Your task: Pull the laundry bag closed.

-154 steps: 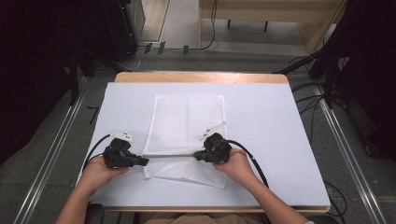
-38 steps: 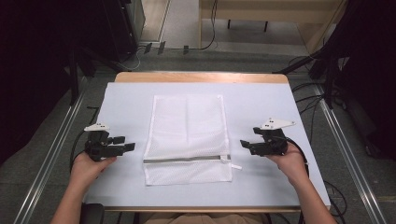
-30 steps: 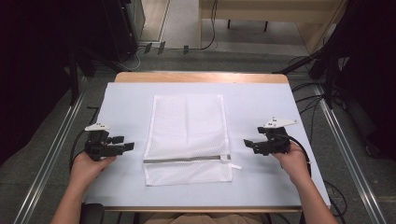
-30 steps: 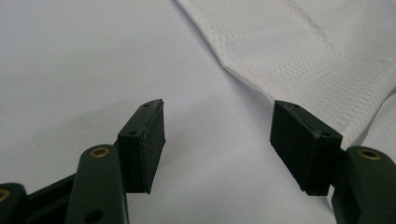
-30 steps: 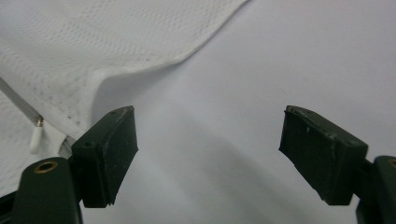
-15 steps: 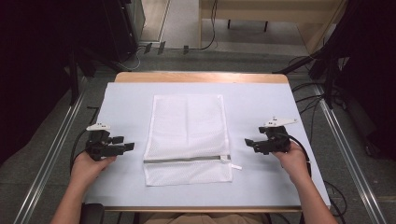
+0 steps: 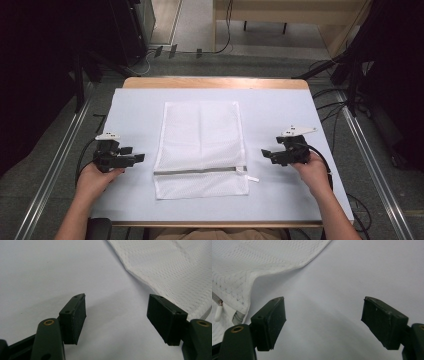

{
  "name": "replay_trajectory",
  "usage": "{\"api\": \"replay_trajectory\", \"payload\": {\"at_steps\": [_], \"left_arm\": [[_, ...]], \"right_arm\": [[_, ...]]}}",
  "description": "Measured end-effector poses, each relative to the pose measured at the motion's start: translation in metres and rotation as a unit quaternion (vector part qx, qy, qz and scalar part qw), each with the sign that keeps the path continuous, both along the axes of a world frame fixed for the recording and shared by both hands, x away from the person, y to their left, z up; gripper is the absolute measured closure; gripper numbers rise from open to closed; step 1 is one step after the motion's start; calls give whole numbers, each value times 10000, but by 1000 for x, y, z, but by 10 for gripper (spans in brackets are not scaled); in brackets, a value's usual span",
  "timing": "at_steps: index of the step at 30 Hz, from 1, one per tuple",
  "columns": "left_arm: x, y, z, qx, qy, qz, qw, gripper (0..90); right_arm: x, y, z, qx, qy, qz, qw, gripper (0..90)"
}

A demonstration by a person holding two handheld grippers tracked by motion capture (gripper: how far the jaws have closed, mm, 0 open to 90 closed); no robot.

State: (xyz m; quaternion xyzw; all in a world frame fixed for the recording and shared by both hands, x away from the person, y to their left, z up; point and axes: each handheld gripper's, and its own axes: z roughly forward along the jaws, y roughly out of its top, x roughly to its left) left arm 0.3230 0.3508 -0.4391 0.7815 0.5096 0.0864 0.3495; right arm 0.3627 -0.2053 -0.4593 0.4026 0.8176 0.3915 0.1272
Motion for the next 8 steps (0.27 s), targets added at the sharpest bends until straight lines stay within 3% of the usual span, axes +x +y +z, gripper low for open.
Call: {"api": "replay_trajectory", "payload": {"at_steps": [8], "left_arm": [[2, -1, -4, 97, 11, 82, 9999, 283]], "right_arm": [[1, 0, -1, -25, 27, 7, 10000, 204]]}}
